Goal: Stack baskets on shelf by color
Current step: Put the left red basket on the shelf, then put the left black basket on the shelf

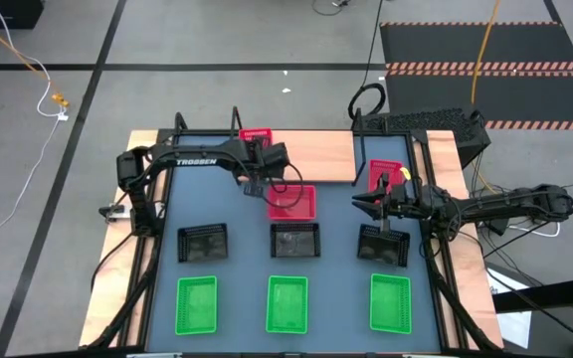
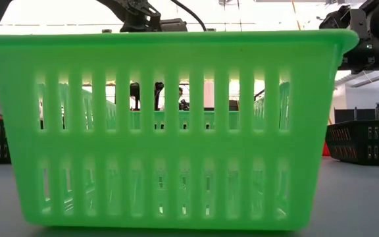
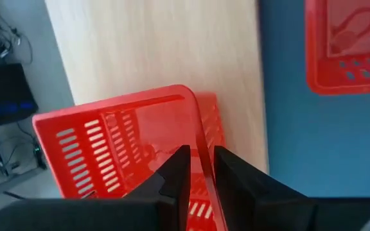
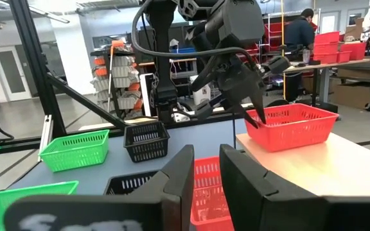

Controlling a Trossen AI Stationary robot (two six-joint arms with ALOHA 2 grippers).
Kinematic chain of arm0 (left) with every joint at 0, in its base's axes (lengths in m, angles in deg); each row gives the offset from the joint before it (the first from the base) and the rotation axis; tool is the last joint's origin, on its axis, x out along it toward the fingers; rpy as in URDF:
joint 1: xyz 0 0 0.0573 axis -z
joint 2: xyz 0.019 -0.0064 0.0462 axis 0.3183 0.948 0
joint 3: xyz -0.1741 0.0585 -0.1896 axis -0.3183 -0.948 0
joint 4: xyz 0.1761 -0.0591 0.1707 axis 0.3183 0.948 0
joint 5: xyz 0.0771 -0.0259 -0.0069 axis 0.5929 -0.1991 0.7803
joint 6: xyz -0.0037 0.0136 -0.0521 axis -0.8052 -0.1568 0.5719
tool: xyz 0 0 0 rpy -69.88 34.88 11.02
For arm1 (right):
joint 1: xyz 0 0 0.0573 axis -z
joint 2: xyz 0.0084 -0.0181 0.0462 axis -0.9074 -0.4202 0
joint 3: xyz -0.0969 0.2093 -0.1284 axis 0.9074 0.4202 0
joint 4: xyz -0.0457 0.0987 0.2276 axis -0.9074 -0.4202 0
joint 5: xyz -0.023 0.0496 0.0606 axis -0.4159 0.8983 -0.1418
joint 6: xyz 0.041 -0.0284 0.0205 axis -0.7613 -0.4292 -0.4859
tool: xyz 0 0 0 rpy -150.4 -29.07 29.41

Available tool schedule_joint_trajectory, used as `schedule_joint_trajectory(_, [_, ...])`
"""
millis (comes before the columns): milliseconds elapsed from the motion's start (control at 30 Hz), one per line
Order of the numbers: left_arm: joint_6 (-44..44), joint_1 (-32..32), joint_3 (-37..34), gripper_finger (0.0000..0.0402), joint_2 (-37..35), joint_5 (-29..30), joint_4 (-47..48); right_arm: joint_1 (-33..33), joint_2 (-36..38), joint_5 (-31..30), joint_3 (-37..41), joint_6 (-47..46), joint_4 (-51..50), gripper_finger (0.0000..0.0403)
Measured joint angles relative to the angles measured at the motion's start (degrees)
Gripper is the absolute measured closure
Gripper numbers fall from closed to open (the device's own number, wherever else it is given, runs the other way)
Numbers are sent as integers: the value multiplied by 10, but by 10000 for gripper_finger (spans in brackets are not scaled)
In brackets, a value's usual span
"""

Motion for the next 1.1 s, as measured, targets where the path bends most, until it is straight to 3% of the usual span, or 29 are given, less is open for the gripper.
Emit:
schedule_joint_trajectory(200, [41,0,19,307,-1,-3,-1,0,0,0,0,0,0,332])
schedule_joint_trajectory(533, [72,6,22,159,-2,2,5,0,-2,0,0,0,-2,332])
schedule_joint_trajectory(767, [122,61,22,116,-49,6,0,0,-2,0,0,-4,-2,332])
schedule_joint_trajectory(867, [231,102,22,119,-85,6,4,0,-2,0,0,-22,-2,332])
schedule_joint_trajectory(1100, [608,212,23,146,-157,-31,90,0,-2,-1,0,-57,-2,332])
